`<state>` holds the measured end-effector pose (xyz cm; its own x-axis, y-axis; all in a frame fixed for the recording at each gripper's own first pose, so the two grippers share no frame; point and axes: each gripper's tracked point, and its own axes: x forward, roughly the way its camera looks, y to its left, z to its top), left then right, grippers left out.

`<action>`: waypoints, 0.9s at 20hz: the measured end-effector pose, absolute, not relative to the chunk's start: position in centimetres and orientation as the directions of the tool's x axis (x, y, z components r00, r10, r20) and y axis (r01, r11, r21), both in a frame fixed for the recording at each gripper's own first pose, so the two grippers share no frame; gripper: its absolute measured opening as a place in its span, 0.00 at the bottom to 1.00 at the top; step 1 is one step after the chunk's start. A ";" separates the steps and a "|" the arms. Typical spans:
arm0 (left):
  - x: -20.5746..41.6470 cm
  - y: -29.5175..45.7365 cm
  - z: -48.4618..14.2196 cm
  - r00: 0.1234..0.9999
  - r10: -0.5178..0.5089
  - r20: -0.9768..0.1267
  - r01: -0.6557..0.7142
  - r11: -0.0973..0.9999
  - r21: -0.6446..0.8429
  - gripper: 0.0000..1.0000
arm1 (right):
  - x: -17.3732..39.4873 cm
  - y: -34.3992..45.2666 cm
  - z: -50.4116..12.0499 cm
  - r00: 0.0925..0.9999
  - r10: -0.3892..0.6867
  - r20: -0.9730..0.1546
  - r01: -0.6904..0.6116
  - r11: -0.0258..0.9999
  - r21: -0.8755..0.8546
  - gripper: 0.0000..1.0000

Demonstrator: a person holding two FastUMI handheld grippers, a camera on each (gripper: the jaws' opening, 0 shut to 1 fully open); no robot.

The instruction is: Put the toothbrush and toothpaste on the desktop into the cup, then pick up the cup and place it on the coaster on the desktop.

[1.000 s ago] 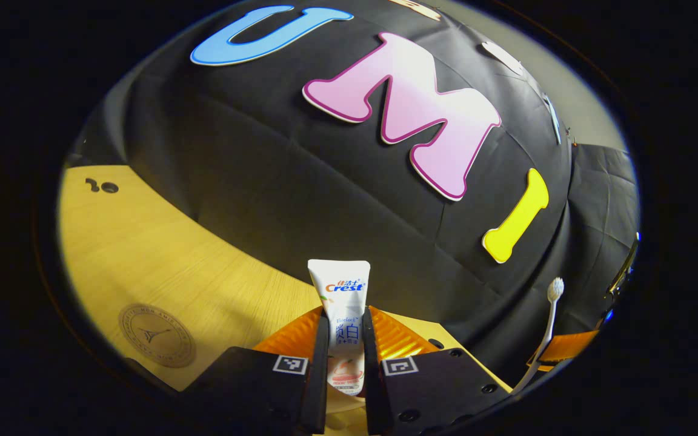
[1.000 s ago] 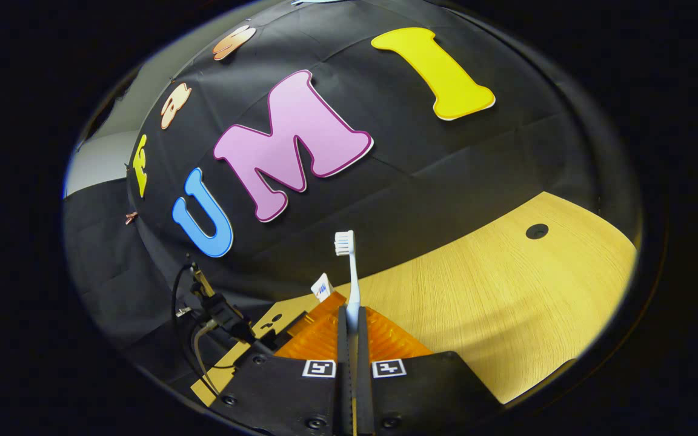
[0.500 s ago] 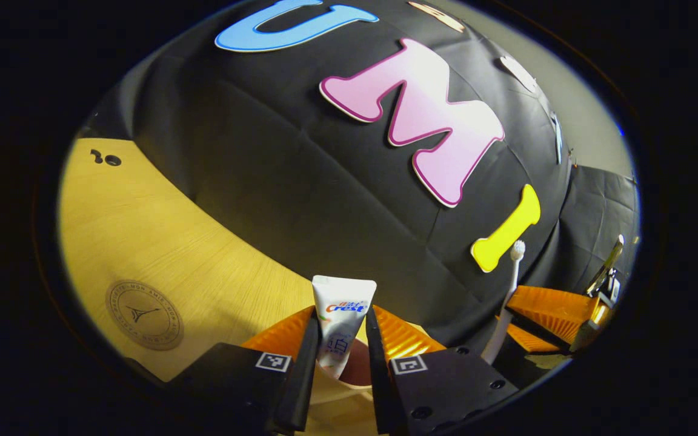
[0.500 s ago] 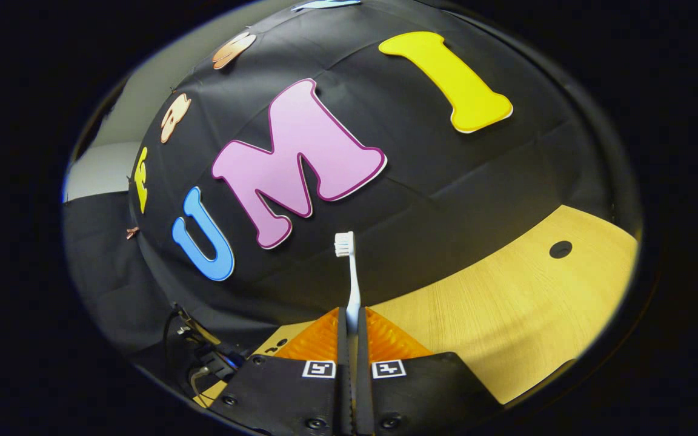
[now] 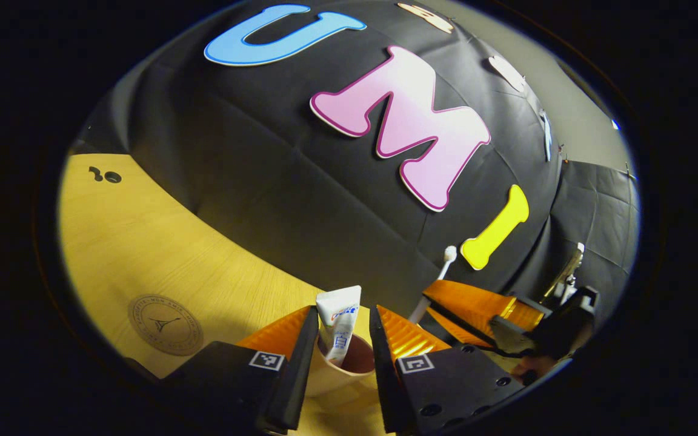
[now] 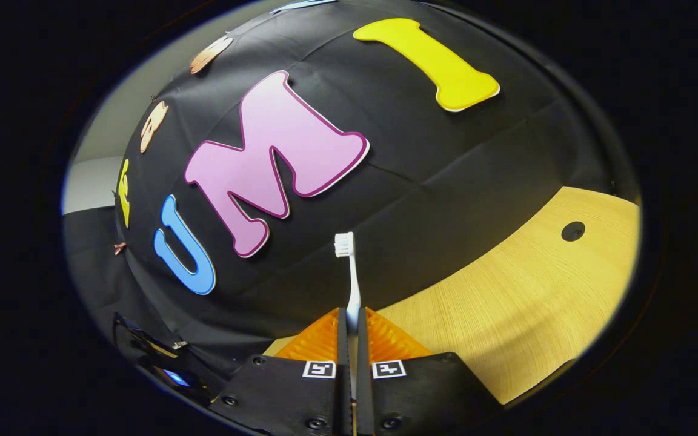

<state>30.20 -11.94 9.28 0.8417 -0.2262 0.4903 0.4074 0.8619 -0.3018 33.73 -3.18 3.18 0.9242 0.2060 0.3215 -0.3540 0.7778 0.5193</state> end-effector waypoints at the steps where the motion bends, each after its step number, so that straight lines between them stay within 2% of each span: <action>1: 29.3 -11.7 9.6 0.836 -0.219 0.504 0.407 0.863 -0.299 0.53 | 34.3 -3.0 2.7 0.928 0.208 0.310 -0.347 0.787 0.510 0.07; 4: 26.8 -11.6 10.1 0.819 -0.216 0.531 0.416 0.862 -0.291 0.53 | 35.1 -2.1 1.3 0.934 0.225 0.276 -0.341 0.793 0.505 0.07; 9: 24.8 -10.2 8.9 0.834 -0.195 0.516 0.372 0.890 -0.264 0.53 | 34.8 -1.3 -0.6 0.942 0.244 0.230 -0.326 0.829 0.455 0.07; 15: 25.5 -8.3 6.2 0.875 -0.176 0.451 0.341 0.885 -0.317 0.53 | 34.7 -0.9 -1.6 0.945 0.244 0.219 -0.317 0.853 0.415 0.07; 18: 25.6 -7.8 5.3 0.884 -0.165 0.436 0.327 0.887 -0.326 0.53 | 34.5 -0.7 -2.1 0.945 0.246 0.216 -0.311 0.880 0.360 0.10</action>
<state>25.57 -7.79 5.31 0.8844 -0.1654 0.4363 0.3268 0.8870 -0.3261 34.51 -0.74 -2.08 0.9449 0.2462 0.2155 -0.3113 0.8796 0.3598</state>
